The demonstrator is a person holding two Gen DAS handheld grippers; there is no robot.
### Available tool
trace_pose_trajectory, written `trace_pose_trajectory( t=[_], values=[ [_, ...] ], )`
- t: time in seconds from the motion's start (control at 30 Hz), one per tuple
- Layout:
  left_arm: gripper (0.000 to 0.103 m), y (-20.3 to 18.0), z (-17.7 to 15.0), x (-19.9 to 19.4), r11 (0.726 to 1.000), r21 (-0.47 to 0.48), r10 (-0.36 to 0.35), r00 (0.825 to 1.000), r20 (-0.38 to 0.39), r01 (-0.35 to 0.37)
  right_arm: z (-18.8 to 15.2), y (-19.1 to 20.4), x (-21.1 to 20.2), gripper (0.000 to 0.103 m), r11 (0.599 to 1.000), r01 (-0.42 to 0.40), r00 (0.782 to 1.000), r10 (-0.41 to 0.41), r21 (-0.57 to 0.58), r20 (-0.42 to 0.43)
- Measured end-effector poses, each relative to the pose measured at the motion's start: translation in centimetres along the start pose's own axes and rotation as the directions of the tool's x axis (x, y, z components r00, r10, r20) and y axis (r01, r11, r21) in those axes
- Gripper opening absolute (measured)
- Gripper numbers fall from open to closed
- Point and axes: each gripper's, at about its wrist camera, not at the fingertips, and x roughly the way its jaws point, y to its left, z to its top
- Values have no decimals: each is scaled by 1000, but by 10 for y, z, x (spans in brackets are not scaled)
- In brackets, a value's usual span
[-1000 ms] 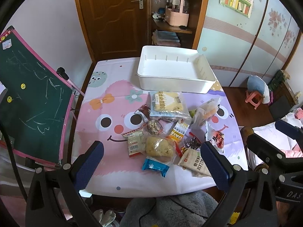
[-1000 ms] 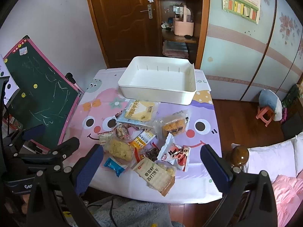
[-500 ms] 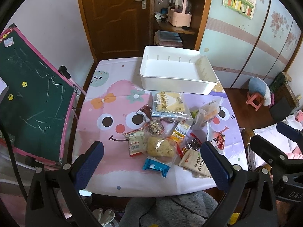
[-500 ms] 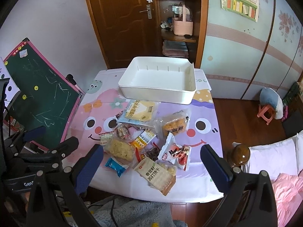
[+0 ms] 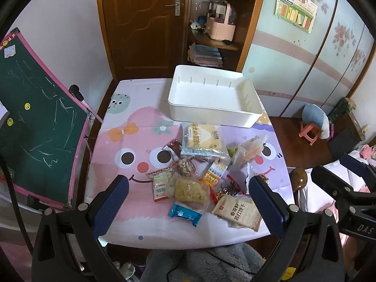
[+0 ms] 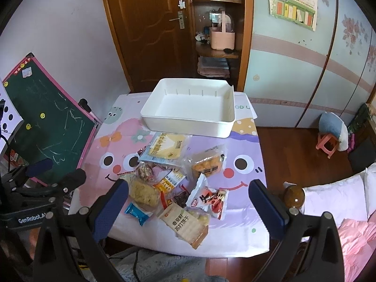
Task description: Organize snacks
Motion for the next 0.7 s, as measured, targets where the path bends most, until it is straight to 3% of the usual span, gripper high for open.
trace_pose_trajectory(
  t=[0.2, 0.57, 0.7],
  values=[
    [102, -2, 9, -11, 1000, -4, 22, 1000, 13, -22, 7, -6, -4, 102, 1000, -16, 1000, 16, 9, 2],
    [102, -4, 21, -17, 1000, 0, 0, 1000, -2, 0, 14, -16, -8, 102, 999, -25, 1000, 25, 21, 2],
    [102, -5, 30, -12, 999, 20, 28, 1000, 12, -28, 19, -16, -2, 102, 1000, -13, 1000, 13, 9, -5]
  ],
)
